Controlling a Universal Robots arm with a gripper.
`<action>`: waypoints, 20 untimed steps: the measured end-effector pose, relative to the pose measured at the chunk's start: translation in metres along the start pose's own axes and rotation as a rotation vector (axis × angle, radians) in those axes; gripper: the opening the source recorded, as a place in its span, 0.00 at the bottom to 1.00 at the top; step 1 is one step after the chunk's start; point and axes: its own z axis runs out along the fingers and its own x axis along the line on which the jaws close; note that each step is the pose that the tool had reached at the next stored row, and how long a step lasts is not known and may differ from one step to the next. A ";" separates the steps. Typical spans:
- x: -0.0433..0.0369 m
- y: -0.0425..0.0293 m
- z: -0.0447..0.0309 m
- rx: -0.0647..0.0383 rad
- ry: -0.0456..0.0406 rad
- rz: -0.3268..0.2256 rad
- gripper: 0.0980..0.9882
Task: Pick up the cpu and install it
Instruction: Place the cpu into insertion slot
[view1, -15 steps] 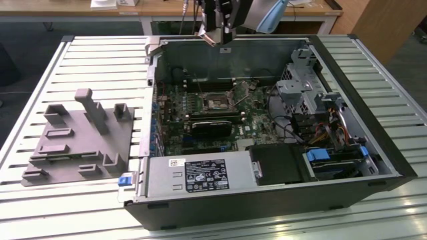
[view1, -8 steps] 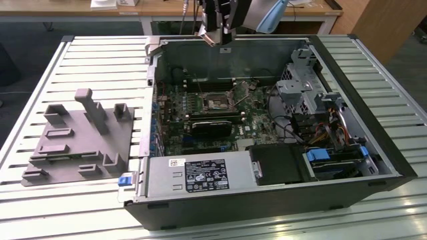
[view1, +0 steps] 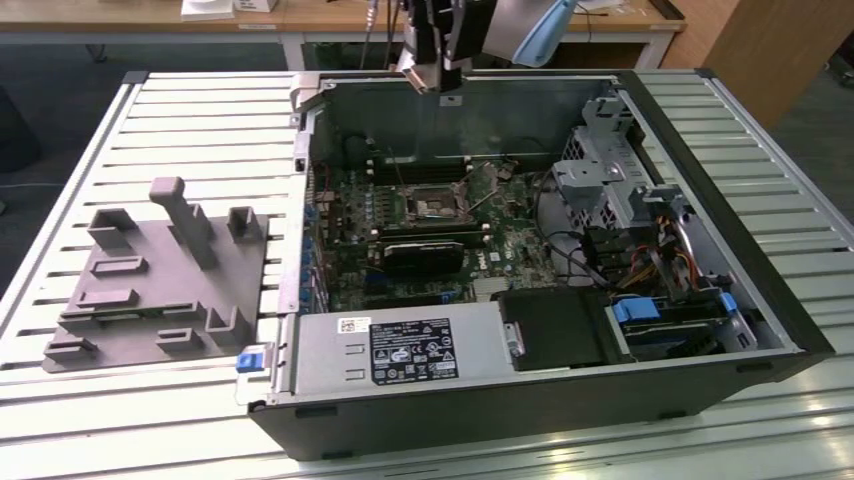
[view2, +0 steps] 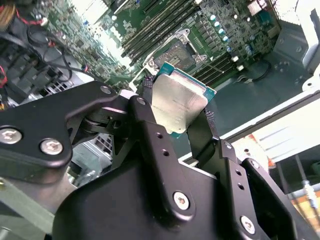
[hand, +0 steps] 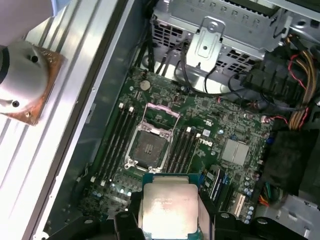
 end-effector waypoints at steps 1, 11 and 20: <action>0.0000 0.0000 0.0002 0.000 -0.0013 0.018 0.48; 0.0000 -0.0003 0.0039 0.002 -0.0135 0.197 0.48; 0.0029 0.0008 0.0122 0.002 -0.0194 0.281 0.48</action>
